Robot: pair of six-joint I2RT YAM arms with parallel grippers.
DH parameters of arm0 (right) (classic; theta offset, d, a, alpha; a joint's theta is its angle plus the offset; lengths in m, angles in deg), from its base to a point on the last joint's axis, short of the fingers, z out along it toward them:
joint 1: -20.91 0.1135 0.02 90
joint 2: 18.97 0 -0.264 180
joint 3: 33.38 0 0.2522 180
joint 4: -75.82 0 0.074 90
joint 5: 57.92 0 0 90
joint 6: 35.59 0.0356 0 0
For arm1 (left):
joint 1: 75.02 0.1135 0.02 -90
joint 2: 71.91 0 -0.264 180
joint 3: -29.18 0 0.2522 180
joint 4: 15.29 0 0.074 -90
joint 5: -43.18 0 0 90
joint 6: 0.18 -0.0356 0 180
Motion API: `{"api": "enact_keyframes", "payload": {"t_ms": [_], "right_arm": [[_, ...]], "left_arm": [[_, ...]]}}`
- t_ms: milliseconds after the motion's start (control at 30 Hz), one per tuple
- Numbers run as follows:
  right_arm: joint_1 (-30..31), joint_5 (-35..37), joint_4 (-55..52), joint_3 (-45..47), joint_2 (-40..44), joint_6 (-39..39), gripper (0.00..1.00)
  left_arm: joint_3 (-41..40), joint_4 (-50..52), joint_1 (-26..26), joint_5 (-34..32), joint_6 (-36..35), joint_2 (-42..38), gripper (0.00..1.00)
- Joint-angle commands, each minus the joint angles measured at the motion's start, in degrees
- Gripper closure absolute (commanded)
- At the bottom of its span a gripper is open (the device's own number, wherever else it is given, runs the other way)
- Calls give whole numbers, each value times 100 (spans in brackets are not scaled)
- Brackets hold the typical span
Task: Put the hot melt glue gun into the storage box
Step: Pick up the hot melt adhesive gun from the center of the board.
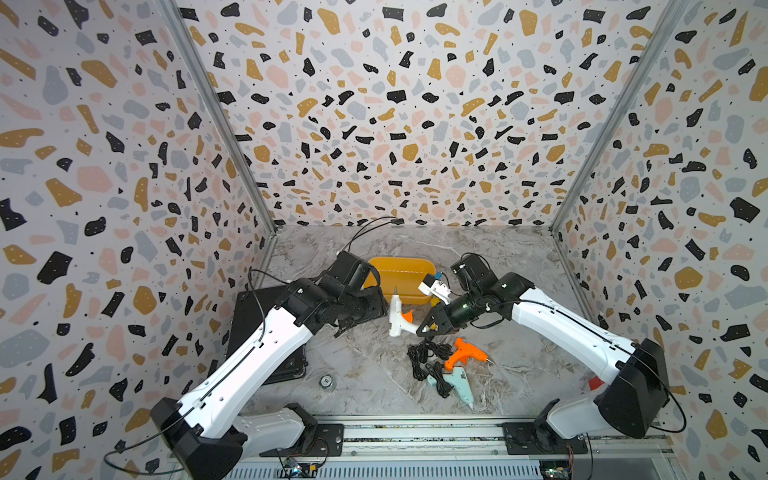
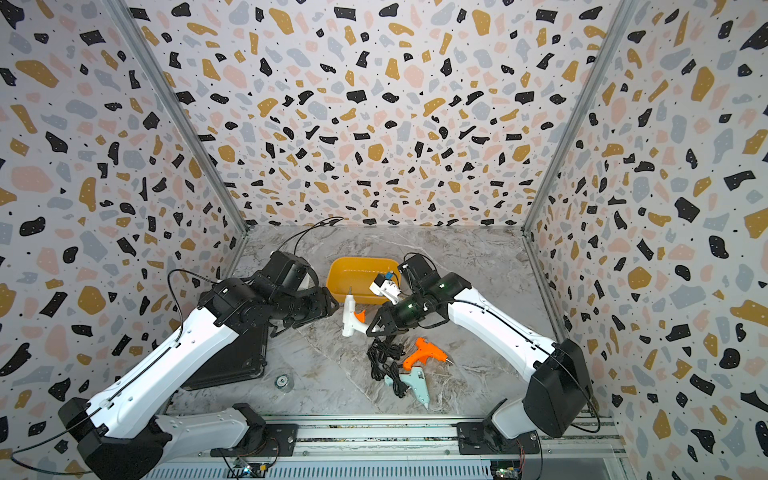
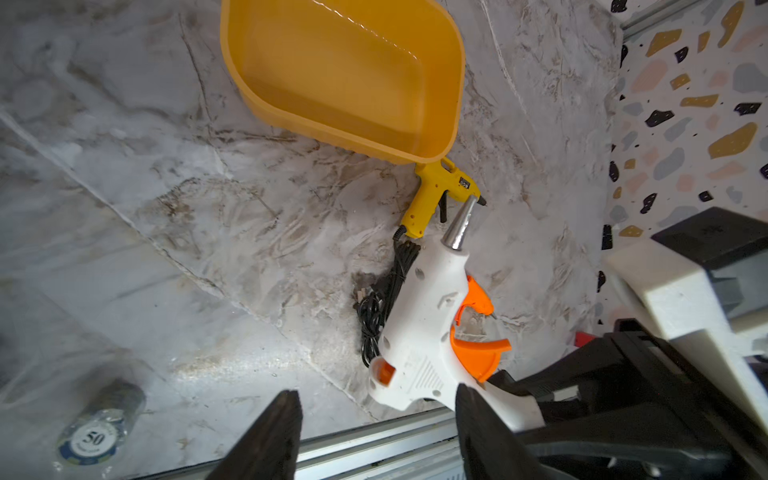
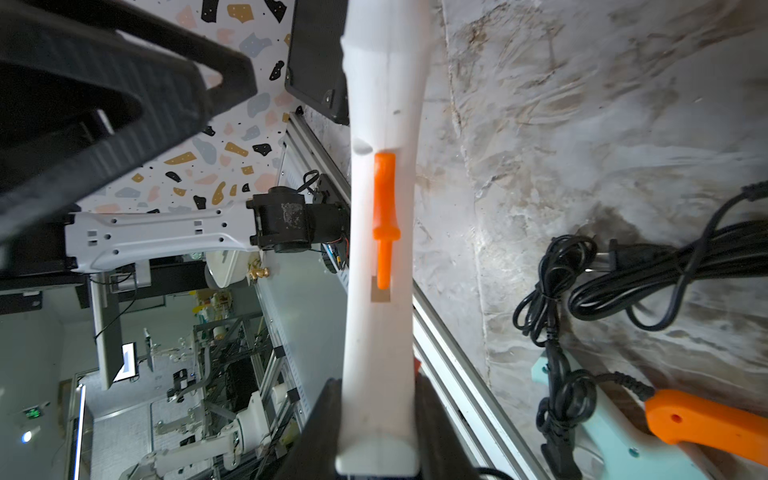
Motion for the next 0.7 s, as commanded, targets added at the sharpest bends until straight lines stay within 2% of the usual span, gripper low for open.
{"api": "enact_keyframes", "payload": {"t_ms": [0, 133, 333, 567, 667], "right_arm": [[-17, -589, -195, -225, -6, 37, 100], [-17, -768, -204, -187, -32, 50, 100], [-17, -870, -236, -220, -74, 15, 100], [-17, -897, -344, -329, -129, -63, 100], [-17, -895, -369, -372, -138, -73, 100]], "left_arm": [[166, -10, 17, -280, -876, 14, 36], [63, -384, 10, -10, -971, 44, 35], [-296, -928, -176, 435, -615, 163, 37], [-315, -766, -241, 435, -641, 460, 40], [-215, -653, -245, 412, -734, 612, 46]]}}
